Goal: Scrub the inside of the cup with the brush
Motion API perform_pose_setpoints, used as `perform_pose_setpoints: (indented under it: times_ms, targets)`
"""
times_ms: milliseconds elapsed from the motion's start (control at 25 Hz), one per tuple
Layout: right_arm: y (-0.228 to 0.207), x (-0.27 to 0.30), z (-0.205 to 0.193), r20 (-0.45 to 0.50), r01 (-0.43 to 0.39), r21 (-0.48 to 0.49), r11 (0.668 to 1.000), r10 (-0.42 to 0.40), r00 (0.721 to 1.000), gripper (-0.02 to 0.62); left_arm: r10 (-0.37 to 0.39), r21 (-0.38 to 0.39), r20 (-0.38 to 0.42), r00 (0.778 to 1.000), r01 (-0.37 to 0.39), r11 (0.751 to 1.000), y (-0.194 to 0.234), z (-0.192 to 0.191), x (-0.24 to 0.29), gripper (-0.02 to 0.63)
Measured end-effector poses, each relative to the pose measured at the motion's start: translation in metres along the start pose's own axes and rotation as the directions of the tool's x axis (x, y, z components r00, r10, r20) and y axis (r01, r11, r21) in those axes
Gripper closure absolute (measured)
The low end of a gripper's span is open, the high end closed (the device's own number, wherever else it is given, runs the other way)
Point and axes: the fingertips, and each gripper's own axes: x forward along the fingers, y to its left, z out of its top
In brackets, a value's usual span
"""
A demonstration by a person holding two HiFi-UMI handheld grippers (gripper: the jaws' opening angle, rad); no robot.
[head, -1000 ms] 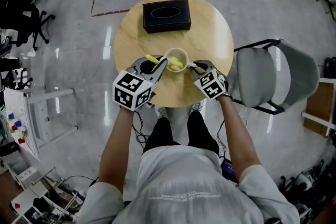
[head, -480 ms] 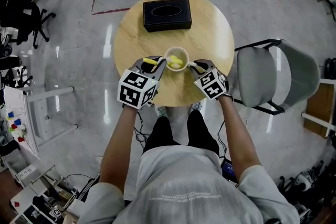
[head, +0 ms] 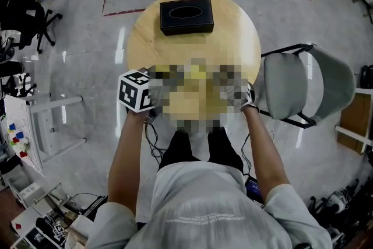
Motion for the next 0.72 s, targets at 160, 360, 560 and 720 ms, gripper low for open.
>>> perform_pose_setpoints:
  times_ms: [160, 360, 560, 720]
  targets:
    - [-0.002, 0.0, -0.001, -0.002, 0.01, 0.012, 1.0, -0.01, 1.0, 0.494, 0.006, 0.047, 0.013, 1.0, -0.007, 0.999, -0.002, 0.006, -0.005, 0.555]
    - [-0.001, 0.0, 0.0, -0.005, 0.008, 0.014, 1.0, -0.008, 1.0, 0.494, 0.126, 0.363, -0.04, 0.991, -0.103, 0.926, -0.012, 0.005, 0.01, 0.555]
    - [0.0, 0.001, 0.001, -0.004, 0.006, 0.017, 1.0, -0.006, 1.0, 0.494, 0.098, 0.463, -0.194, 0.976, 0.003, 0.886, -0.028, -0.014, 0.026, 0.555]
    - [-0.001, 0.001, -0.002, -0.008, 0.011, 0.024, 1.0, -0.01, 1.0, 0.494, 0.019, 0.401, -0.277, 0.961, 0.098, 0.911, -0.028, -0.015, 0.022, 0.555]
